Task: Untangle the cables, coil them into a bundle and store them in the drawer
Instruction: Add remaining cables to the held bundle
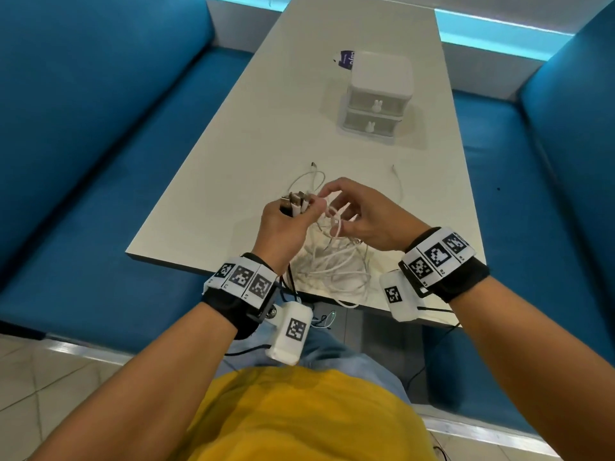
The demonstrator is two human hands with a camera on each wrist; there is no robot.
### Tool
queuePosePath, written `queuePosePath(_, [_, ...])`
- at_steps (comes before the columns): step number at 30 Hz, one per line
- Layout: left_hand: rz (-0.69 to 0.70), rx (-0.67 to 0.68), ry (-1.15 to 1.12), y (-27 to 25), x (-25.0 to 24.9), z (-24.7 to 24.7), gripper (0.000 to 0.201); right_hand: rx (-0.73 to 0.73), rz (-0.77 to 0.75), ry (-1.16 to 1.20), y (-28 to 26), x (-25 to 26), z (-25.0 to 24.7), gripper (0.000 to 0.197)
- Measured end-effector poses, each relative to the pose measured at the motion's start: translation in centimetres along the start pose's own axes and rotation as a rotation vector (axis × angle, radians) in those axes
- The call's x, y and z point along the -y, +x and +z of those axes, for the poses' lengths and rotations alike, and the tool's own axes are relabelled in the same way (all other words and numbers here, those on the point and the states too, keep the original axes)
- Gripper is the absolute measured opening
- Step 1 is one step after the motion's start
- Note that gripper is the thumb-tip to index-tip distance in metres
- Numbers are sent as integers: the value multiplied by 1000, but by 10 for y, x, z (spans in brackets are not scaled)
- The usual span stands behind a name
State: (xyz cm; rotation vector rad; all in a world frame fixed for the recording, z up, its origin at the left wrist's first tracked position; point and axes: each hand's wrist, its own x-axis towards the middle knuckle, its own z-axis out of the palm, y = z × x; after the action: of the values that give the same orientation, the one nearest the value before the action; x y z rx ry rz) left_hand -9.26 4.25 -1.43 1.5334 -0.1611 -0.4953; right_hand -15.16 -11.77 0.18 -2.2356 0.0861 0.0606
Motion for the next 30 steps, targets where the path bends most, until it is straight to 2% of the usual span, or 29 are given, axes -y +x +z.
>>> queuePosePath(2, [-16, -66, -59, 2, -6, 0, 15, 25, -13, -158, -1, -2, -3, 33])
queuePosePath(6, [84, -53, -162, 2, -28, -4, 14, 106, 74, -354, -2, -8, -18, 19])
queuePosePath(9, [49, -164, -366, 13, -52, -15, 13, 47, 152, -419, 1, -18, -38, 15])
queuePosePath(12, [59, -231, -458, 27, -70, -30, 13, -137, 244, -290, 3, -29, -58, 11])
queuePosePath(15, [89, -197, -424, 32, -75, -33, 14, -347, 327, -96, 8, -29, -72, 34])
queuePosePath(19, [79, -126, -435, 28, -77, -29, 18, -295, 401, 152, 12, -19, -79, 41])
queuePosePath(21, [69, -91, -455, 27, -76, -28, 21, -291, 396, 326, 9, -15, -81, 45])
queuePosePath(23, [62, -55, -464, 26, -74, -27, 23, -382, 382, 390, 7, -13, -82, 42])
queuePosePath(25, [50, -20, -469, 24, -73, -25, 22, -535, 363, 207, 8, -9, -81, 35])
queuePosePath(27, [56, 39, -482, 20, -72, -19, 20, -603, 287, -29, 4, 5, -73, 38])
queuePosePath(28, [70, 77, -484, 17, -71, -15, 19, -585, 225, -98, 0, 15, -65, 42])
queuePosePath(30, [104, 148, -461, 10, -69, -6, 17, -451, 102, -172, -9, 29, -44, 53])
